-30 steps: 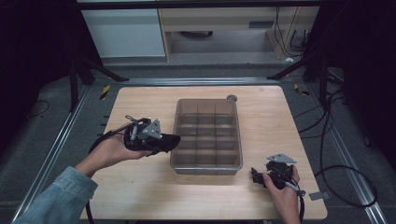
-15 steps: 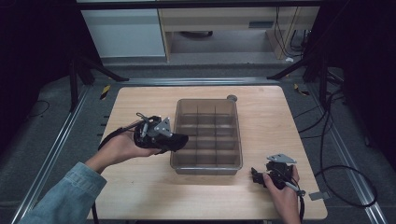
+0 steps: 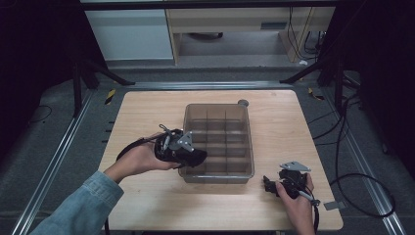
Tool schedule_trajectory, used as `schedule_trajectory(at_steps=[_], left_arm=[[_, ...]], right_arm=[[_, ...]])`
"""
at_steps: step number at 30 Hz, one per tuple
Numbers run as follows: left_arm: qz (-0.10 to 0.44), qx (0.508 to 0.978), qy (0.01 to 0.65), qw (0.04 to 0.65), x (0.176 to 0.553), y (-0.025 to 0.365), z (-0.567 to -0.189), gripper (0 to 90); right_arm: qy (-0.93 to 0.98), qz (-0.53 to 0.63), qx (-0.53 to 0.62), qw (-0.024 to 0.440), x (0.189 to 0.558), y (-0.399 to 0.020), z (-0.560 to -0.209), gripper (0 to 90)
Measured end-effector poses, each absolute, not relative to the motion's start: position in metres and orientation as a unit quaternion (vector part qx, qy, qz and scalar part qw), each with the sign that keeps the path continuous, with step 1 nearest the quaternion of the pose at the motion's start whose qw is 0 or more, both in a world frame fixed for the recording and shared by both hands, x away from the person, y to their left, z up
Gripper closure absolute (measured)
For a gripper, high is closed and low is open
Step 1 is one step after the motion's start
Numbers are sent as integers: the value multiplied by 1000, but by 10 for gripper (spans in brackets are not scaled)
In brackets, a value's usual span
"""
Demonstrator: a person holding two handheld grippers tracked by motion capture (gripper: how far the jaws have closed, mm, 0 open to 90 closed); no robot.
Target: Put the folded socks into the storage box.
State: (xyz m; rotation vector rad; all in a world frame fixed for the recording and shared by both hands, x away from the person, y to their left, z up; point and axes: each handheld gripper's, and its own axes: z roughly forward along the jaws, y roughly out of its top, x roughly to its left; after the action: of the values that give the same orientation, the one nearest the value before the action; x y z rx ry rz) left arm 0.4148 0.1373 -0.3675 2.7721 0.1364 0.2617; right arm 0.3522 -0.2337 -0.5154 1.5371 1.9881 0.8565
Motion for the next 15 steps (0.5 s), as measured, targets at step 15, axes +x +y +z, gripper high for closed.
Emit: schedule_trajectory(at_steps=[15], left_arm=[[56,987,58,141,424,111,-389,628]], right_arm=[[727,313,562,241,352,-234,-515,7]])
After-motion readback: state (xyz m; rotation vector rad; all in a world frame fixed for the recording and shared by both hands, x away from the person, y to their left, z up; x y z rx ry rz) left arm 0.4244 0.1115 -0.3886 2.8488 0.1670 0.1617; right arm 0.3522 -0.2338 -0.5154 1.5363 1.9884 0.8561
